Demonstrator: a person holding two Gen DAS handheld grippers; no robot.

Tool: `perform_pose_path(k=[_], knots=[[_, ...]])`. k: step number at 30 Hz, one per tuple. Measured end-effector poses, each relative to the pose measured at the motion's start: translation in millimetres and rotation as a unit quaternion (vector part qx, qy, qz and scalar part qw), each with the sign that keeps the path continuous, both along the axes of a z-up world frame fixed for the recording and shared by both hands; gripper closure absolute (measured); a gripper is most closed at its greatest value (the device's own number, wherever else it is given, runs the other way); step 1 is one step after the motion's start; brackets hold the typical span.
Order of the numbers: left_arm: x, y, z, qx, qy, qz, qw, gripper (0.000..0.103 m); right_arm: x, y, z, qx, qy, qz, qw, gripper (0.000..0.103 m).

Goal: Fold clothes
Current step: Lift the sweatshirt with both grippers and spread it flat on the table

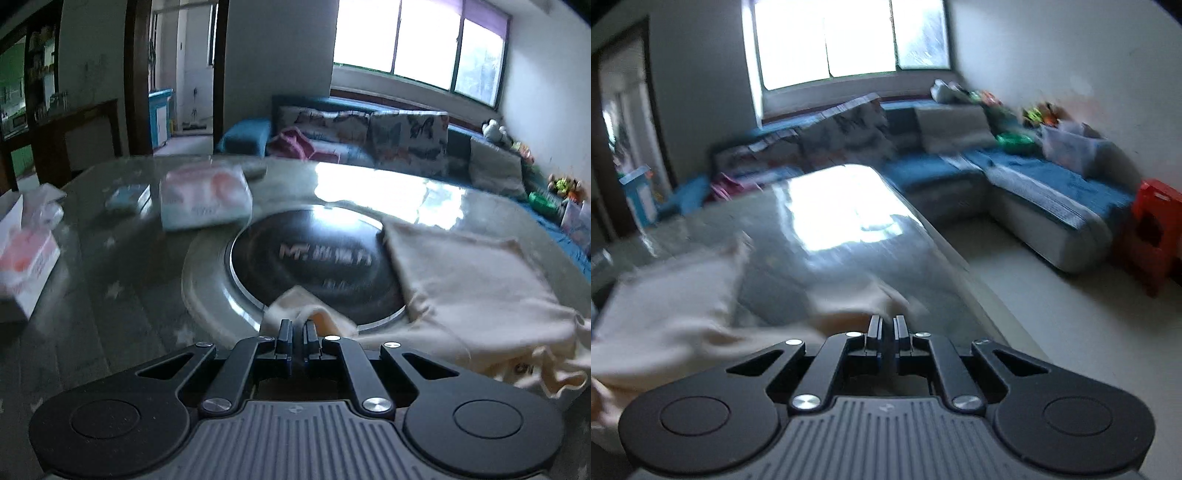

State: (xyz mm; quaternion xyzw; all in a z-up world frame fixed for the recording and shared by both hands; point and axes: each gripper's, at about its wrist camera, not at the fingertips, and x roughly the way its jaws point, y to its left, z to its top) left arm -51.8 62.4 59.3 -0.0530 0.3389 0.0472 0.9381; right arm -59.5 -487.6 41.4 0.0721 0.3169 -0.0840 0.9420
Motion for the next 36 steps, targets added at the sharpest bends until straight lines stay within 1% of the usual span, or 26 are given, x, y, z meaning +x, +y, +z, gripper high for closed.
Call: perform_pose_path(k=[1, 2, 4, 6, 7, 8, 9, 10, 12, 14, 17, 21, 23, 26, 28, 31, 34, 36], knots=[[-2, 0, -1, 0.004, 0.003, -0.001, 1.0000, 0.096, -2, -4, -3, -0.004, 0.009, -0.008, 1.000, 0.095], [-4, 0, -1, 0.007, 0.005, -0.002, 1.0000, 0.094, -6, -8, -5, -0.002, 0.012, -0.015, 1.000, 0.095], [-7, 0, 0, 0.015, 0.004, -0.005, 0.9999, 0.093, -12, -17, -4, 0.006, 0.013, -0.021, 1.000, 0.092], [-11, -1, 3, 0.022, 0.000, -0.011, 0.9997, 0.091, -15, -20, 0, 0.002, 0.008, -0.012, 1.000, 0.072], [-13, -3, 5, 0.023, -0.005, -0.018, 0.9996, 0.090, -15, -17, 3, -0.005, 0.004, -0.003, 1.000, 0.067], [-14, -5, 8, 0.023, -0.010, -0.025, 0.9994, 0.084, -11, -7, 6, -0.015, 0.001, 0.008, 1.000, 0.061], [-16, -10, 11, 0.022, -0.016, -0.034, 0.9991, 0.077, -9, -2, 6, -0.020, 0.000, 0.018, 1.000, 0.059], [-18, -14, 13, 0.021, -0.021, -0.043, 0.9986, 0.076, -5, 3, 6, -0.026, -0.001, 0.031, 0.999, 0.057], [-20, -27, 15, 0.016, -0.029, -0.068, 0.9972, 0.075, 4, 12, 4, -0.035, -0.001, 0.052, 0.998, 0.048], [-19, -41, 15, 0.008, -0.032, -0.097, 0.9948, 0.075, 14, 21, 1, -0.043, 0.001, 0.069, 0.997, 0.044], [-17, -66, 10, -0.001, -0.027, -0.142, 0.9894, 0.075, 32, 32, -8, -0.065, 0.015, 0.089, 0.994, 0.036], [-11, -101, 1, -0.006, -0.017, -0.202, 0.9793, 0.075, 54, 51, -17, -0.113, 0.034, 0.099, 0.988, 0.034], [-8, -116, -2, -0.006, -0.016, -0.229, 0.9732, 0.075, 57, 48, -18, -0.123, 0.037, 0.094, 0.987, 0.031], [-3, -135, -8, -0.006, -0.012, -0.264, 0.9643, 0.075, 56, 38, -17, -0.136, 0.038, 0.072, 0.987, 0.030], [1, -147, -13, 0.000, -0.008, -0.279, 0.9604, 0.074, 52, 28, -17, -0.148, 0.036, 0.049, 0.987, 0.029], [7, -162, -22, 0.011, 0.000, -0.282, 0.9592, 0.074, 42, 10, -17, -0.153, 0.038, 0.008, 0.987, 0.028], [14, -167, -31, 0.014, 0.014, -0.288, 0.9574, 0.074, 33, -10, -17, -0.150, 0.046, -0.032, 0.987, 0.028], [14, -171, -35, 0.024, 0.015, -0.291, 0.9564, 0.075, 26, -12, -14, -0.139, 0.043, -0.036, 0.989, 0.028]])
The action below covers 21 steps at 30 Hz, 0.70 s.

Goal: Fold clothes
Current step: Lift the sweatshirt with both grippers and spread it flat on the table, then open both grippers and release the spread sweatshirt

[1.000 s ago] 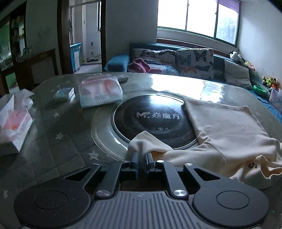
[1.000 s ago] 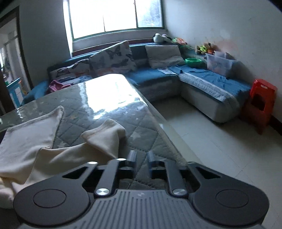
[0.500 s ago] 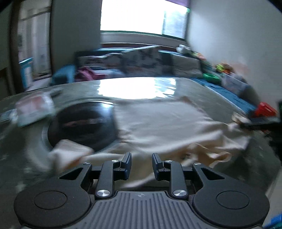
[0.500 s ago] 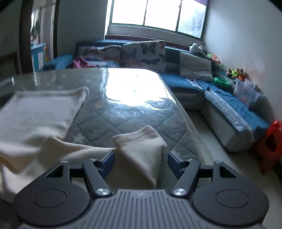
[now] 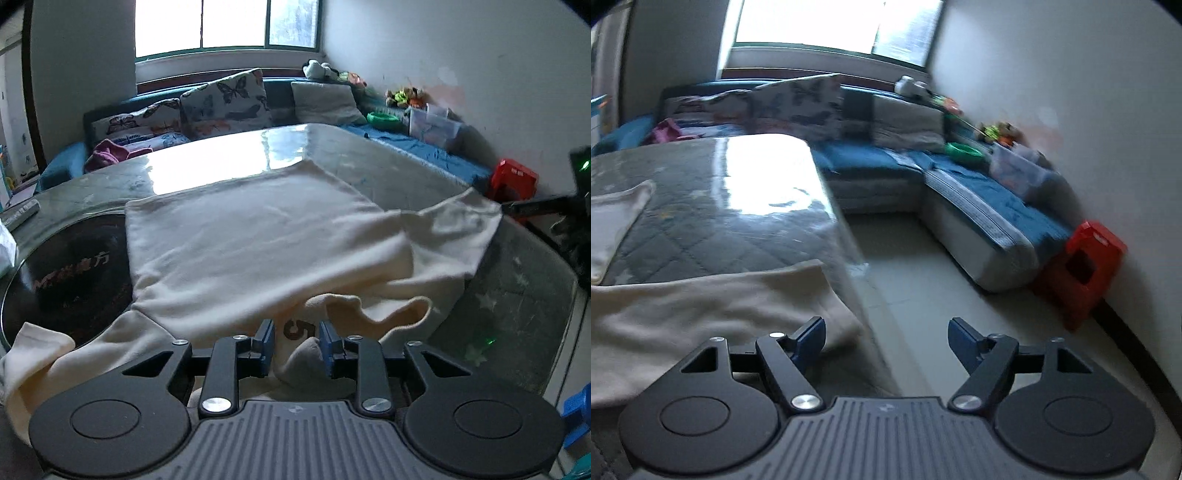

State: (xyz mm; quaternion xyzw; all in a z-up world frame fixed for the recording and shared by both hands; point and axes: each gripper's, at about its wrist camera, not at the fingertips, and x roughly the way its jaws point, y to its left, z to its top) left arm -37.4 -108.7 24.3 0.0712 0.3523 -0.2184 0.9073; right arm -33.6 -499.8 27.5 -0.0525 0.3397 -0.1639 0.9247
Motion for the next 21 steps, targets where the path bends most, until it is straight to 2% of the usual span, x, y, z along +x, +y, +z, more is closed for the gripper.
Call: perform_pose_path(k=[1, 2, 3, 6, 10, 13, 15, 16, 20, 21], knots=[[0, -1, -1, 0.001, 0.000, -0.002, 1.0000, 0.077, -3, 1, 2, 0.006, -0.004, 0.004, 1.000, 0.028], [-1, -1, -1, -0.001, 0.002, -0.004, 1.0000, 0.087, -7, 2, 5, 0.012, -0.007, 0.007, 1.000, 0.028], [-3, 0, -1, -0.002, 0.003, -0.006, 1.0000, 0.091, -10, 4, 7, 0.018, -0.011, 0.011, 1.000, 0.027], [-8, 1, 2, -0.003, -0.005, -0.006, 1.0000, 0.095, -20, 9, 15, 0.035, -0.020, 0.025, 0.999, 0.024], [-19, 3, 11, -0.005, -0.017, -0.015, 0.9997, 0.095, -20, 43, 24, 0.053, -0.018, 0.097, 0.994, 0.024], [-19, -2, 17, 0.001, -0.030, -0.024, 0.9993, 0.086, -20, 69, 31, 0.065, -0.017, 0.150, 0.986, 0.023], [-17, -6, 18, 0.008, -0.040, -0.025, 0.9988, 0.066, -20, 86, 36, 0.074, -0.016, 0.185, 0.980, 0.023], [-15, -8, 17, 0.010, -0.041, -0.029, 0.9987, 0.062, -20, 94, 38, 0.078, -0.015, 0.203, 0.976, 0.023], [-10, -16, 11, 0.025, -0.046, -0.042, 0.9977, 0.060, -20, 128, 47, 0.095, -0.013, 0.272, 0.958, 0.023], [-8, -18, 8, 0.029, -0.044, -0.041, 0.9978, 0.065, -20, 137, 49, 0.099, -0.012, 0.289, 0.952, 0.023]])
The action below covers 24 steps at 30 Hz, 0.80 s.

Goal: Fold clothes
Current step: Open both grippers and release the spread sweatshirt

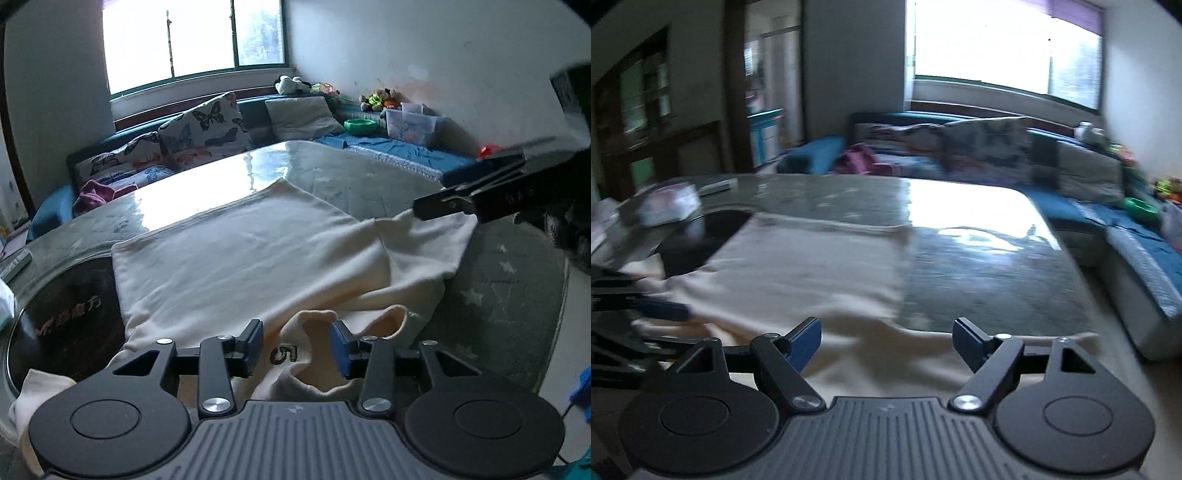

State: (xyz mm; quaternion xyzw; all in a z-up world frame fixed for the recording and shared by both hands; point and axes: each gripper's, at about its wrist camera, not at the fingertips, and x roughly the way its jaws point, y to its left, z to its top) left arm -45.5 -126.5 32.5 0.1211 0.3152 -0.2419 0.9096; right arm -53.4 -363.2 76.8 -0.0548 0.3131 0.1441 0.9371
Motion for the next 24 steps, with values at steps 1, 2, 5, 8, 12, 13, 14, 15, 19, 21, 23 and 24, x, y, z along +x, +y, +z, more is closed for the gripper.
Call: perform_pose_path(k=[1, 2, 5, 8, 12, 13, 14, 15, 19, 21, 23, 24], knots=[[3, 0, -3, 0.002, 0.005, 0.003, 1.0000, 0.072, 0, 8, 2, 0.002, 0.000, 0.016, 1.000, 0.023], [5, 0, -7, 0.001, 0.010, 0.004, 0.9999, 0.087, 0, 13, 2, 0.001, 0.001, 0.026, 1.000, 0.023], [3, 5, -10, -0.007, 0.018, 0.006, 0.9998, 0.098, -2, 28, 4, -0.005, 0.003, 0.050, 0.999, 0.023], [-11, 13, 2, -0.038, 0.018, -0.007, 0.9991, 0.100, -4, 35, 9, -0.006, 0.006, 0.071, 0.997, 0.023], [-34, 22, 12, -0.055, 0.014, -0.031, 0.9979, 0.100, -9, 42, 16, -0.004, 0.010, 0.098, 0.995, 0.024], [-36, 23, 8, -0.050, 0.019, -0.032, 0.9981, 0.100, -8, 45, 13, -0.004, 0.015, 0.101, 0.995, 0.024], [-38, 24, 5, -0.045, 0.024, -0.032, 0.9982, 0.100, -7, 48, 10, -0.005, 0.020, 0.105, 0.994, 0.026], [-39, 25, 2, -0.041, 0.029, -0.031, 0.9982, 0.100, -7, 50, 8, -0.005, 0.025, 0.109, 0.994, 0.029], [-39, 28, -3, -0.048, 0.046, -0.032, 0.9972, 0.100, -4, 61, -4, -0.006, 0.046, 0.125, 0.991, 0.041], [-39, 29, 1, -0.049, 0.037, -0.029, 0.9977, 0.098, -5, 68, -12, -0.011, 0.057, 0.137, 0.989, 0.051], [-33, 32, 9, -0.055, 0.026, -0.018, 0.9980, 0.098, -14, 66, -35, -0.014, 0.066, 0.145, 0.987, 0.059], [-30, 34, 12, -0.059, 0.021, -0.011, 0.9980, 0.098, -16, 68, -38, -0.017, 0.071, 0.149, 0.986, 0.064]])
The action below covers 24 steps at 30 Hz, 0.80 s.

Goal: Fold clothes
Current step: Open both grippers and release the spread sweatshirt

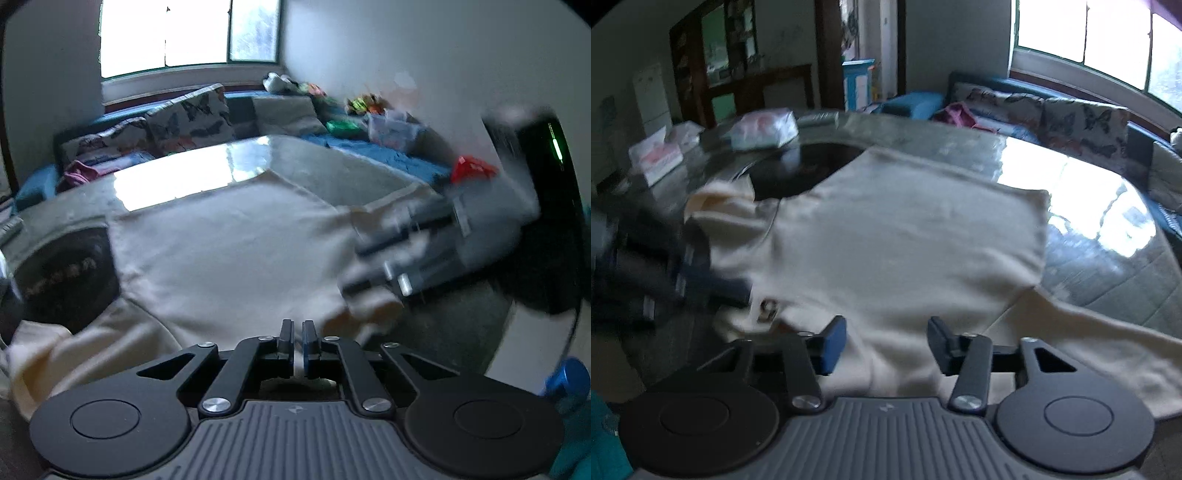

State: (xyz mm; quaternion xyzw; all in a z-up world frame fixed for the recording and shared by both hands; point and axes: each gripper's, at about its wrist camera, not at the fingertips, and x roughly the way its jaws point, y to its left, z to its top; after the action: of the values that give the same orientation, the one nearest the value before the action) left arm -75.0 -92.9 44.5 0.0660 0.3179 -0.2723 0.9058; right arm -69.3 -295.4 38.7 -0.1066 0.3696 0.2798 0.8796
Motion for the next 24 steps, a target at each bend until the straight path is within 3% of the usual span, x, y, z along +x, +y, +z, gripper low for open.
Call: perform_pose_path(k=[4, 10, 13, 16, 18, 24], knots=[[19, 0, 2, -0.007, -0.007, 0.028, 0.9996, 0.098, -11, 2, -7, -0.008, 0.010, 0.011, 1.000, 0.064], [34, -2, -15, 0.000, 0.015, 0.051, 0.9986, 0.097, -10, 1, 3, -0.004, 0.004, 0.011, 1.000, 0.063], [39, 17, -12, 0.004, -0.003, 0.095, 0.9955, 0.087, -8, 1, 8, -0.001, 0.001, 0.010, 1.000, 0.057], [47, 42, -7, 0.026, -0.030, 0.157, 0.9868, 0.082, -1, 3, 5, 0.004, 0.005, 0.003, 1.000, 0.052], [55, 60, -7, 0.056, -0.050, 0.200, 0.9769, 0.065, 4, 4, 3, 0.008, 0.007, -0.001, 1.000, 0.051], [74, 97, -18, 0.108, -0.049, 0.249, 0.9613, 0.059, 14, 9, -5, 0.012, 0.014, -0.009, 1.000, 0.042]])
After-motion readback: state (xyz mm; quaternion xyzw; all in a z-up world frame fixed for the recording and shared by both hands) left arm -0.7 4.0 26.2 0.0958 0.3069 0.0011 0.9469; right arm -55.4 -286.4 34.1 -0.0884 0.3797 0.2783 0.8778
